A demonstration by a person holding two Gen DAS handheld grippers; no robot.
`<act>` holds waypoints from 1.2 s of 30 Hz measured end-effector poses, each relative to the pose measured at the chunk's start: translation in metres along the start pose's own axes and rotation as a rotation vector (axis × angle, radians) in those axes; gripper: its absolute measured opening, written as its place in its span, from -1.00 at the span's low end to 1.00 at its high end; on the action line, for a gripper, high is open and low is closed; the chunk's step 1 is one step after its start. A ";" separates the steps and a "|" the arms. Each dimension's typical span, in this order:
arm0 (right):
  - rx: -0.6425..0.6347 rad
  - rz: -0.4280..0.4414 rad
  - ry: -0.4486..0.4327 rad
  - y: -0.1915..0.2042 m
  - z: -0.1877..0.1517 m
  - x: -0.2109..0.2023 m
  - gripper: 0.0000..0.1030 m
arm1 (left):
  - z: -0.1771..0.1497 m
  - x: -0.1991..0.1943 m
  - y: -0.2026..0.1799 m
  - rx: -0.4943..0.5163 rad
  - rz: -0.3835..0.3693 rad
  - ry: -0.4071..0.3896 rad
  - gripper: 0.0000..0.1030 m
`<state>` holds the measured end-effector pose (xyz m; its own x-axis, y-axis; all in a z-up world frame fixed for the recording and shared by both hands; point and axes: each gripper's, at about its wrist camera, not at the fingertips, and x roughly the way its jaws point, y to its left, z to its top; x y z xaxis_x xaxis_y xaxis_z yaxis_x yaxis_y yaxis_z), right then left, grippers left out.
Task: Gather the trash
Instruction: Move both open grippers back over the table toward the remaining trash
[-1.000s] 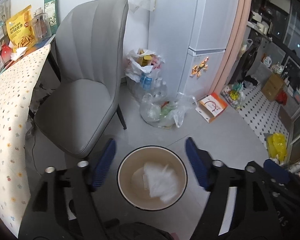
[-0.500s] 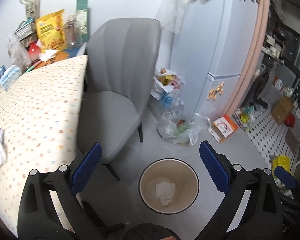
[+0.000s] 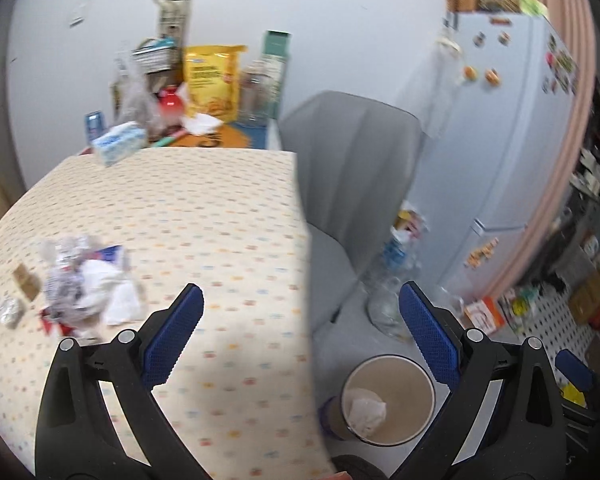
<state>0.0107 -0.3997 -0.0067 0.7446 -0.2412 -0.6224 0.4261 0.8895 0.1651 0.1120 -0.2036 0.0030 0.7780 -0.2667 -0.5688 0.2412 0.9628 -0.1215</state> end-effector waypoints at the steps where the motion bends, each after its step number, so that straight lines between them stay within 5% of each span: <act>1: -0.013 0.008 -0.002 0.008 -0.001 -0.002 0.80 | 0.000 -0.005 0.011 -0.014 0.013 -0.006 0.89; 19: -0.226 0.127 -0.005 0.156 -0.025 -0.030 0.80 | -0.012 -0.054 0.155 -0.205 0.155 -0.070 0.89; 36: -0.332 0.225 0.019 0.240 -0.049 -0.030 0.80 | -0.023 -0.083 0.245 -0.281 0.271 -0.092 0.89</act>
<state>0.0653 -0.1604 0.0143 0.7897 -0.0218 -0.6131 0.0624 0.9970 0.0449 0.0933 0.0552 0.0015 0.8433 0.0086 -0.5373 -0.1385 0.9696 -0.2019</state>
